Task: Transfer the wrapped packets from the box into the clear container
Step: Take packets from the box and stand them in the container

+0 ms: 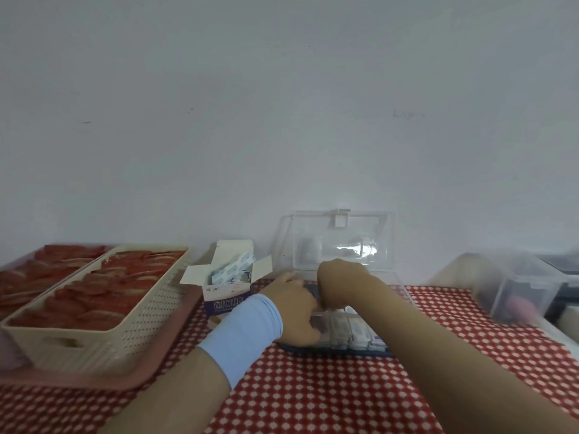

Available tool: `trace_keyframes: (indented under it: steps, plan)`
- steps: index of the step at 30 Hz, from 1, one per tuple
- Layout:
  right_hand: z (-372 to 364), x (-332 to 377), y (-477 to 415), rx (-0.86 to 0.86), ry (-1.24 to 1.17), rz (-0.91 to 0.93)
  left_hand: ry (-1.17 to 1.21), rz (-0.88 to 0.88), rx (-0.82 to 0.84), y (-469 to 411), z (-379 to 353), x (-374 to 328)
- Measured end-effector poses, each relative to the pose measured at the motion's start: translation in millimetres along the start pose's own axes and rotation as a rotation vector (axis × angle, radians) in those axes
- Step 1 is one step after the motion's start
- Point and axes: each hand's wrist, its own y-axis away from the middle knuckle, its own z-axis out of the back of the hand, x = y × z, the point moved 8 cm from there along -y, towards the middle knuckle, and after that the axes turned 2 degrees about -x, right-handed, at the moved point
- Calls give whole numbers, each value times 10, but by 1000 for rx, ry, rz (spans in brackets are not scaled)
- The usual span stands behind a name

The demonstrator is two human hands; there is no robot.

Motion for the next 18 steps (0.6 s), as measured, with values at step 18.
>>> trace_keyframes:
  steps: [18]
  plan:
    - [537, -241, 142, -75, -388, 83, 377, 62, -176, 265, 489, 208]
